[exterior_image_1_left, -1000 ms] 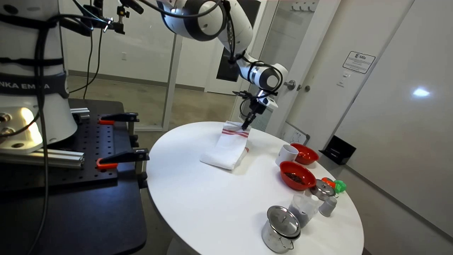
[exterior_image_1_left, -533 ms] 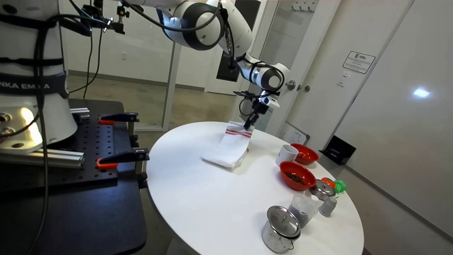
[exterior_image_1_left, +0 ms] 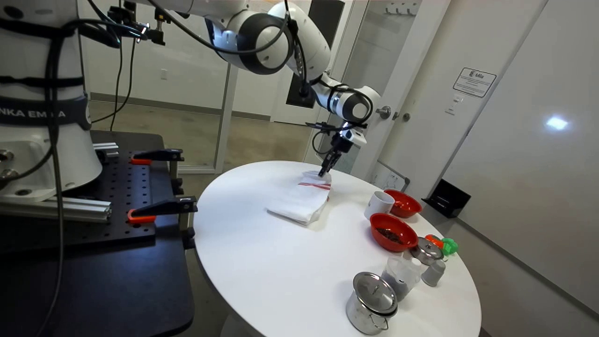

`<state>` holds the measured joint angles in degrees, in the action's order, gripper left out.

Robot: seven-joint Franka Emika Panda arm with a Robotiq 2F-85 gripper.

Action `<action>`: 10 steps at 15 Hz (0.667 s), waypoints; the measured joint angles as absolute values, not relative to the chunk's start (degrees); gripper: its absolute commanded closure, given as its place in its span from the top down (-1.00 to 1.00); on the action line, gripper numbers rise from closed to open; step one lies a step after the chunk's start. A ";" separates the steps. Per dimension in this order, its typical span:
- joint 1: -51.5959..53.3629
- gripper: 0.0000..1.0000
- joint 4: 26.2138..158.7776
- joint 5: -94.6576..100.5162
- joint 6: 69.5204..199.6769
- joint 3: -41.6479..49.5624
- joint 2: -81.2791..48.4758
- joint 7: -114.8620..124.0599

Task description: Fold up the white towel on the table.

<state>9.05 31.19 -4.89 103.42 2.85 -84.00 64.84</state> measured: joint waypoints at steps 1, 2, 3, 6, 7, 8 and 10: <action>9.13 0.82 31.17 -4.86 103.56 2.85 -83.98 65.04; 9.22 0.98 31.14 -4.81 103.77 2.85 -83.97 65.20; 9.30 0.99 31.12 -4.76 104.10 2.85 -83.97 65.31; 9.59 1.00 30.85 -4.58 105.12 2.85 -83.94 65.42; 9.71 1.00 30.57 -4.49 105.34 2.85 -83.91 65.42; 9.87 1.00 30.09 -4.32 105.38 2.85 -83.89 65.41; 10.28 1.00 28.68 -3.80 104.30 2.86 -83.86 65.23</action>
<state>10.28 28.68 -3.80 104.30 2.86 -83.86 65.23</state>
